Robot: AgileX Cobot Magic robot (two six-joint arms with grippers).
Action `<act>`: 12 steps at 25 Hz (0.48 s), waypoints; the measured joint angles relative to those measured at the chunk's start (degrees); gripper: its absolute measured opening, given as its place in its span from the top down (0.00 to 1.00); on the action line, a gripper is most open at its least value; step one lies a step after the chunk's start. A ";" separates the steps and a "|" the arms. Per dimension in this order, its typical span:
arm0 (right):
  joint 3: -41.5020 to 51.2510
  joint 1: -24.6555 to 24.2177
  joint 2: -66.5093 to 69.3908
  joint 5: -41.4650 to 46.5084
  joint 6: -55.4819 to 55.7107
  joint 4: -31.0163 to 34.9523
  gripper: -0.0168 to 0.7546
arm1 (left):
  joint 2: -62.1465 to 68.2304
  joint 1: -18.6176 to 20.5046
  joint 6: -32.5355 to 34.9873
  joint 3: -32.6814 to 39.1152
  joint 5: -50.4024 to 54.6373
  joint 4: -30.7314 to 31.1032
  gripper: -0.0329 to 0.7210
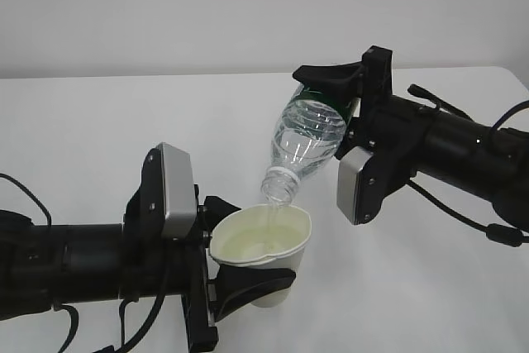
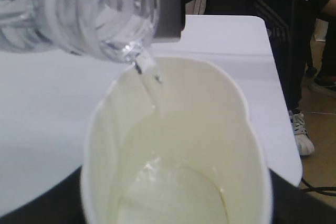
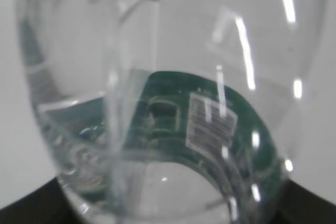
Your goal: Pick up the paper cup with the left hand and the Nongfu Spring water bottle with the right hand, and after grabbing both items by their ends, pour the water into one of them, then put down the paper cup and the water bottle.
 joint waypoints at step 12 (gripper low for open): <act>0.00 0.00 0.00 -0.12 0.00 0.00 0.38 | 0.00 0.00 0.00 0.00 0.00 0.00 0.40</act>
